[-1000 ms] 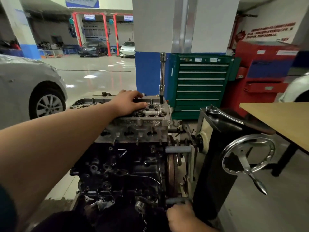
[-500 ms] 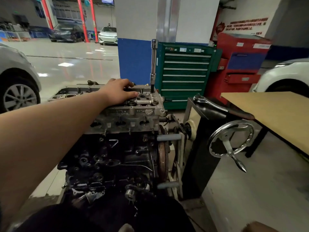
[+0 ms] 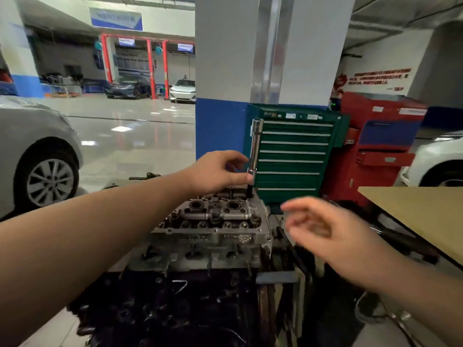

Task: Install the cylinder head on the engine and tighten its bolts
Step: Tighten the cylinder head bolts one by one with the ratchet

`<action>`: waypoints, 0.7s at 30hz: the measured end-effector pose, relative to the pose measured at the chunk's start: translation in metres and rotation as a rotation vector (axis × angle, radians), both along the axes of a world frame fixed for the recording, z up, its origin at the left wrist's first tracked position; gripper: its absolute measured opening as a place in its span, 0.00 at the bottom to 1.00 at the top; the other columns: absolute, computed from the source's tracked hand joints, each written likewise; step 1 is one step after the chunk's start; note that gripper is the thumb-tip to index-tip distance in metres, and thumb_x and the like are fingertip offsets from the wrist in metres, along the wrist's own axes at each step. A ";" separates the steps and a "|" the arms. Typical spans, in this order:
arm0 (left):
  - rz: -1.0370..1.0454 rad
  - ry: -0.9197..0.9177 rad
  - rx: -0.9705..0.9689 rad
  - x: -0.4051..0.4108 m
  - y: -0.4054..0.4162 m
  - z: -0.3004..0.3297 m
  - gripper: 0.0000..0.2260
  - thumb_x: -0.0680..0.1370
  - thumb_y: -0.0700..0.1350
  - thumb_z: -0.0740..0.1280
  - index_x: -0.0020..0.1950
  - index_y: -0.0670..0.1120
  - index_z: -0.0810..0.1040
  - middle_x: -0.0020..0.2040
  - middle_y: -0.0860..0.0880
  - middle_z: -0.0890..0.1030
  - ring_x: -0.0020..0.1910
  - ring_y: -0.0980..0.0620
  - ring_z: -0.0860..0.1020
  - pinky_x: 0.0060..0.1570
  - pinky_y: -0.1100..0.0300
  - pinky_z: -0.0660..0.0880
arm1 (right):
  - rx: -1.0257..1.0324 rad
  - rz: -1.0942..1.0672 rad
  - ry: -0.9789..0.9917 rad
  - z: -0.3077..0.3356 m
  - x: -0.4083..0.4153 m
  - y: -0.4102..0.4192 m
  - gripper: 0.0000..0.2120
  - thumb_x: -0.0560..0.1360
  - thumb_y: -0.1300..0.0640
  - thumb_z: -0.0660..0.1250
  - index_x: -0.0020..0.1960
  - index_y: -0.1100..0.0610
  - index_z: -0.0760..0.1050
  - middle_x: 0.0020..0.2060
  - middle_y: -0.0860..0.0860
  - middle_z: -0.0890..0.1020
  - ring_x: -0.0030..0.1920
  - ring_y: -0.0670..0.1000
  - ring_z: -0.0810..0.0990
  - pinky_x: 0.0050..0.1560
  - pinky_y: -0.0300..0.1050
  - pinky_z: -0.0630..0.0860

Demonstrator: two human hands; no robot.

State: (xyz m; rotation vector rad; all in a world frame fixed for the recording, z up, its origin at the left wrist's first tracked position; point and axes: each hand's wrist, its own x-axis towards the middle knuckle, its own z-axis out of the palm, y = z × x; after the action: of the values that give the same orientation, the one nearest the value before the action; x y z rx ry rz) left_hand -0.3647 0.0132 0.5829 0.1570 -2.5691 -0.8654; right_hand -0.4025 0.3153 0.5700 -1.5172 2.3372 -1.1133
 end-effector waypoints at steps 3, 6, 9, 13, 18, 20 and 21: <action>-0.104 0.051 0.164 -0.028 0.004 -0.007 0.16 0.75 0.53 0.80 0.60 0.52 0.84 0.53 0.52 0.88 0.54 0.51 0.86 0.62 0.47 0.80 | -0.392 -0.154 -0.104 0.048 -0.048 -0.091 0.23 0.81 0.53 0.70 0.74 0.46 0.71 0.60 0.42 0.81 0.57 0.45 0.82 0.62 0.56 0.79; -0.108 0.157 0.225 -0.048 -0.005 -0.021 0.09 0.75 0.51 0.79 0.53 0.50 0.87 0.46 0.47 0.88 0.47 0.49 0.86 0.58 0.43 0.81 | -0.352 -0.095 -0.196 0.067 -0.075 -0.140 0.26 0.83 0.58 0.68 0.79 0.52 0.66 0.61 0.47 0.84 0.58 0.47 0.84 0.66 0.56 0.79; -0.224 0.141 0.285 -0.056 -0.019 -0.029 0.08 0.78 0.51 0.75 0.56 0.53 0.87 0.49 0.48 0.89 0.51 0.48 0.87 0.56 0.52 0.83 | -0.329 -0.026 -0.207 0.072 -0.092 -0.156 0.19 0.83 0.62 0.66 0.73 0.54 0.72 0.51 0.51 0.88 0.49 0.49 0.88 0.60 0.60 0.82; -0.370 0.036 0.394 -0.060 -0.031 -0.029 0.08 0.81 0.48 0.72 0.59 0.56 0.86 0.57 0.49 0.88 0.59 0.49 0.85 0.62 0.58 0.80 | -0.308 0.021 -0.220 0.072 -0.103 -0.161 0.10 0.81 0.65 0.69 0.61 0.56 0.77 0.47 0.53 0.89 0.48 0.52 0.89 0.57 0.62 0.83; -0.273 0.105 0.415 -0.063 -0.021 -0.030 0.16 0.75 0.52 0.79 0.60 0.50 0.84 0.55 0.48 0.88 0.54 0.46 0.87 0.56 0.54 0.83 | -0.421 -0.264 -0.002 0.063 -0.094 -0.164 0.16 0.71 0.53 0.82 0.49 0.57 0.76 0.41 0.55 0.85 0.41 0.55 0.87 0.41 0.60 0.86; -0.188 0.158 0.381 -0.063 -0.013 -0.030 0.15 0.72 0.51 0.82 0.55 0.47 0.85 0.50 0.44 0.87 0.52 0.39 0.86 0.57 0.44 0.83 | -0.473 -0.339 0.022 0.058 -0.089 -0.166 0.20 0.70 0.47 0.82 0.48 0.56 0.75 0.41 0.54 0.83 0.43 0.56 0.86 0.44 0.63 0.84; -0.168 0.163 0.389 -0.063 -0.011 -0.030 0.15 0.72 0.50 0.82 0.53 0.44 0.86 0.50 0.41 0.87 0.52 0.36 0.85 0.59 0.41 0.82 | -0.483 -0.319 -0.020 0.056 -0.088 -0.166 0.18 0.72 0.46 0.80 0.49 0.56 0.77 0.42 0.53 0.84 0.44 0.56 0.86 0.47 0.64 0.83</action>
State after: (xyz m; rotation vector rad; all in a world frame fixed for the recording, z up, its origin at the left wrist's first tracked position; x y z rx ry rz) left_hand -0.4281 0.0018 0.5529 -0.0173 -2.2628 -1.3766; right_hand -0.4910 0.1496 0.6264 -1.2593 2.4744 -1.8709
